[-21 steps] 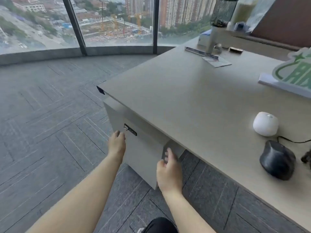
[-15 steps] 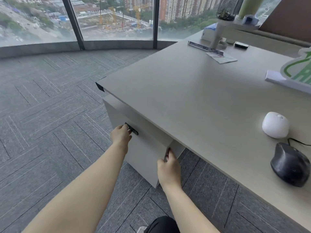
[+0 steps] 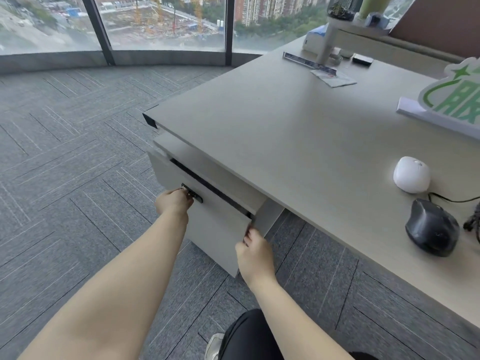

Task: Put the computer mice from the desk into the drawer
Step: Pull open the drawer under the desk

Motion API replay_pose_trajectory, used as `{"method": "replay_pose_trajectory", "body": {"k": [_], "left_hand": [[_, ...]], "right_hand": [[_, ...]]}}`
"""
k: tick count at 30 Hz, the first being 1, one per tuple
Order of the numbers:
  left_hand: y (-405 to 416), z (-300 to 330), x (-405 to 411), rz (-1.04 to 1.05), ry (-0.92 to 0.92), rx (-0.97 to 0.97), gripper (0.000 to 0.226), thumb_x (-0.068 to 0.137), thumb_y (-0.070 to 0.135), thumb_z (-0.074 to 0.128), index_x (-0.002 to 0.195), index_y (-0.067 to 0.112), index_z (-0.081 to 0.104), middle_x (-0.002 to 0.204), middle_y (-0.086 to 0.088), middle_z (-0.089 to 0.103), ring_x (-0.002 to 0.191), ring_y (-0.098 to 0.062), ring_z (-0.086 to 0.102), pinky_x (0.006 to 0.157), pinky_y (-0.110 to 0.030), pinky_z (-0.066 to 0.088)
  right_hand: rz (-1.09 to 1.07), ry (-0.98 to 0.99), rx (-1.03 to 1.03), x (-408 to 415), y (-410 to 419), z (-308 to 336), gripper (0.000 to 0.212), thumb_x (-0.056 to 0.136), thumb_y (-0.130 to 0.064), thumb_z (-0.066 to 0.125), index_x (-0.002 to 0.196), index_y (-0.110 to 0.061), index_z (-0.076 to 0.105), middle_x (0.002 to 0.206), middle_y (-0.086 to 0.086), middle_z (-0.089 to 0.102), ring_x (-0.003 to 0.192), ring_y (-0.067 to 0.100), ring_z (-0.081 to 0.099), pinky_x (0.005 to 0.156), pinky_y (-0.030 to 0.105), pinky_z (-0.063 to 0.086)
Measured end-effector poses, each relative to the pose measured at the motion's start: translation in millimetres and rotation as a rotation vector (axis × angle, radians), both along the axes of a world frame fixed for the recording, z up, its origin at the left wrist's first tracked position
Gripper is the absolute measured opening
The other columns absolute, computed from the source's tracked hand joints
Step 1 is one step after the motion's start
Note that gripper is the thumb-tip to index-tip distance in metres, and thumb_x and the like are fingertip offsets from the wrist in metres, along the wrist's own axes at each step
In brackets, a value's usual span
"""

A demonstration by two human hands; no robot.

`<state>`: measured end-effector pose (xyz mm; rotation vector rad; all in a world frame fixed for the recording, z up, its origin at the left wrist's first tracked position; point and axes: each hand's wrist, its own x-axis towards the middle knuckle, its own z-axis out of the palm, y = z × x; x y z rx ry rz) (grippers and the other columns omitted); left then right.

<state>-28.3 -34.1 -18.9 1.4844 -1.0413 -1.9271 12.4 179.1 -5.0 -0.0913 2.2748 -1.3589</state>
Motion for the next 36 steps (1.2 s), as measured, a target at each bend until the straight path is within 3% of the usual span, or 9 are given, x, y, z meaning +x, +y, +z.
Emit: {"method": "replay_pose_trajectory", "body": {"k": [3,6,11,16,20,24,28,32,36], "left_hand": [[-3,-3,39,0.004,0.001,0.012,0.019,0.082,-0.005,0.061,0.101,-0.001,0.064,0.083,-0.019,0.066,0.074,-0.029,0.066,0.072,-0.036,0.060],[-8,-4,83,0.038,0.026,0.022,0.027,0.083,-0.005,0.062,0.110,-0.006,0.063,0.094,-0.022,0.068,0.085,-0.032,0.067,0.080,-0.037,0.057],[-13,1,156,0.106,0.049,0.010,0.028,0.084,-0.004,0.061,0.112,-0.004,0.063,0.094,-0.021,0.068,0.074,-0.026,0.068,0.074,-0.035,0.058],[-21,3,216,0.164,0.052,0.000,0.023,0.085,-0.004,0.059,0.108,-0.001,0.064,0.080,-0.016,0.066,0.062,-0.021,0.065,0.046,-0.024,0.057],[-25,1,247,0.159,0.059,-0.017,0.021,0.086,-0.004,0.059,0.105,0.001,0.063,0.083,-0.018,0.066,0.062,-0.020,0.064,0.047,-0.025,0.057],[-27,-4,271,0.177,0.027,-0.042,0.027,0.085,-0.004,0.058,0.111,-0.003,0.063,0.085,-0.018,0.067,0.063,-0.020,0.065,0.063,-0.032,0.056],[-29,-1,291,0.091,-0.087,-0.083,0.028,0.089,0.002,0.054,0.117,-0.001,0.060,0.107,-0.022,0.066,0.071,-0.021,0.064,0.072,-0.036,0.055],[-13,41,296,-0.070,-0.521,-0.595,0.037,0.091,0.012,0.045,0.127,0.009,0.054,0.127,-0.017,0.055,0.104,-0.032,0.057,0.080,-0.039,0.044],[24,104,254,-0.190,-0.316,-0.980,0.027,0.091,0.013,0.048,0.112,0.013,0.065,0.113,-0.010,0.065,0.104,-0.024,0.059,0.088,-0.037,0.048]], "right_hand": [[0.047,-0.011,-0.031,32,4,1,0.045,0.087,-0.025,0.051,0.131,-0.016,0.057,0.126,0.001,0.067,0.115,0.011,0.062,0.095,0.030,0.053],[0.140,0.058,-0.016,60,8,8,0.029,0.093,-0.032,0.057,0.109,-0.010,0.069,0.096,-0.006,0.072,0.082,-0.001,0.063,0.068,0.007,0.047],[0.303,0.149,0.028,107,5,13,0.028,0.090,-0.040,0.059,0.086,-0.015,0.072,0.079,-0.002,0.075,0.076,0.017,0.067,0.066,0.035,0.051],[0.432,0.213,0.045,152,-4,13,0.029,0.090,-0.040,0.058,0.084,-0.017,0.073,0.077,0.001,0.075,0.075,0.021,0.067,0.068,0.042,0.053],[0.473,0.235,0.060,179,-7,13,0.026,0.091,-0.039,0.058,0.091,-0.020,0.076,0.081,0.000,0.076,0.078,0.020,0.067,0.069,0.041,0.054],[0.558,0.244,0.085,195,-10,14,0.027,0.091,-0.041,0.060,0.099,-0.022,0.077,0.089,-0.001,0.077,0.083,0.020,0.067,0.075,0.041,0.056],[0.655,0.203,0.112,204,-13,17,0.030,0.092,-0.043,0.060,0.108,-0.022,0.074,0.097,0.000,0.076,0.087,0.019,0.067,0.079,0.042,0.058],[0.617,0.239,0.044,195,-7,30,0.035,0.093,-0.044,0.055,0.100,-0.014,0.073,0.091,0.005,0.076,0.082,0.018,0.066,0.077,0.039,0.055],[0.405,0.394,-0.049,147,16,64,0.034,0.096,-0.029,0.051,0.082,-0.005,0.069,0.071,0.015,0.070,0.065,0.024,0.062,0.063,0.040,0.050]]}}
